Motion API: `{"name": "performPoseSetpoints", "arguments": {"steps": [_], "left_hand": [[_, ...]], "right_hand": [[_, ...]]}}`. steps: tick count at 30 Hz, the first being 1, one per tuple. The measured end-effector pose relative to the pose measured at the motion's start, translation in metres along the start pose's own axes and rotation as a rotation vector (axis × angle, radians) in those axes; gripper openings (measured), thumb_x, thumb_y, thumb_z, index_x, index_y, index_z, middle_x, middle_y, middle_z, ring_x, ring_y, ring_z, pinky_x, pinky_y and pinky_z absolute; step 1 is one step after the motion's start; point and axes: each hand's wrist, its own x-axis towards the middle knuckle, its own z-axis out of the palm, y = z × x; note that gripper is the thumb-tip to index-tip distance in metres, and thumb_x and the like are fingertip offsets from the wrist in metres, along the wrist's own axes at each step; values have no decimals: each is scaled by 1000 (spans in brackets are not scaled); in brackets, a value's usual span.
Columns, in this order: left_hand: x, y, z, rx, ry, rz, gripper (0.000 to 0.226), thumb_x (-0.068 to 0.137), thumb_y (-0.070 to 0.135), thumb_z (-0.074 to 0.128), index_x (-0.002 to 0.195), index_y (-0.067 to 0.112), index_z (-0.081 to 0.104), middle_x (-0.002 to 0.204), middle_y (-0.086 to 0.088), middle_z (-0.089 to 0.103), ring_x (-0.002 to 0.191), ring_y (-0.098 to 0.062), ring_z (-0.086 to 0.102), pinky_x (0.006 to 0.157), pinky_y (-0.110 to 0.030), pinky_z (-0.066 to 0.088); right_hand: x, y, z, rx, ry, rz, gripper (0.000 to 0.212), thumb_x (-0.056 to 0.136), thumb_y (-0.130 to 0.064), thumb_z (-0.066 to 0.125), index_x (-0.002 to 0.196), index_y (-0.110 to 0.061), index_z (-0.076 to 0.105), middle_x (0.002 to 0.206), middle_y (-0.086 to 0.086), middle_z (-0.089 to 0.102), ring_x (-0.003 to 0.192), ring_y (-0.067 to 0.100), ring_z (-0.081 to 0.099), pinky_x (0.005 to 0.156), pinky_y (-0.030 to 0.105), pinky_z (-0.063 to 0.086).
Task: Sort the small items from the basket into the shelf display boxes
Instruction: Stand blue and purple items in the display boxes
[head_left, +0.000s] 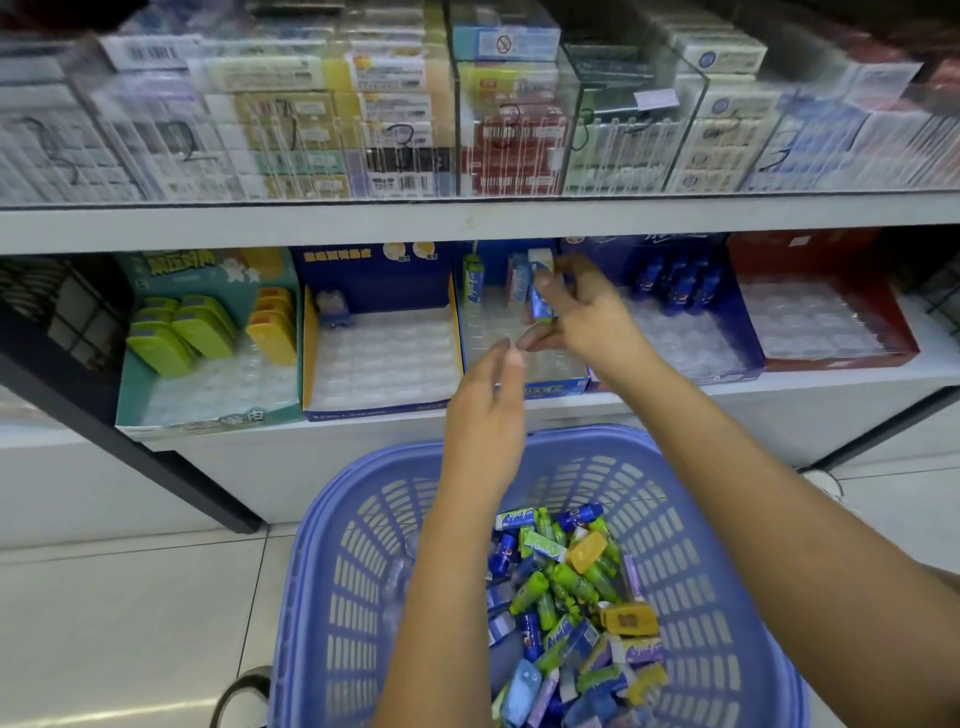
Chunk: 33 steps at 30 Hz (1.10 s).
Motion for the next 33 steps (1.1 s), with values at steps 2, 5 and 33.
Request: {"name": "performPoseSetpoints", "arguments": {"steps": [2,5,33], "left_hand": [[-1,-17,2,397,-39,150,41,100,25,43,139,12,45,144,-3,44,136,-16,34,108,-18,19],[-5,-32,4,557,-72,240,49,97,15,46,145,8,35,152,-5,32,143,-18,18,106,-6,-8],[-22,-46,-1,279,-22,306,35,98,13,45,131,16,55,134,7,52,125,-1,42,101,-4,26]], "right_hand": [[28,1,1,-329,-12,-5,15,98,-23,46,106,-10,47,97,17,53,58,23,66,66,36,58],[61,0,7,-824,-29,-137,19,89,-22,59,102,-9,63,95,11,65,85,25,62,72,25,48],[33,24,28,-1175,-48,-390,51,94,-11,46,144,-17,35,139,13,36,120,32,45,87,35,46]]}}
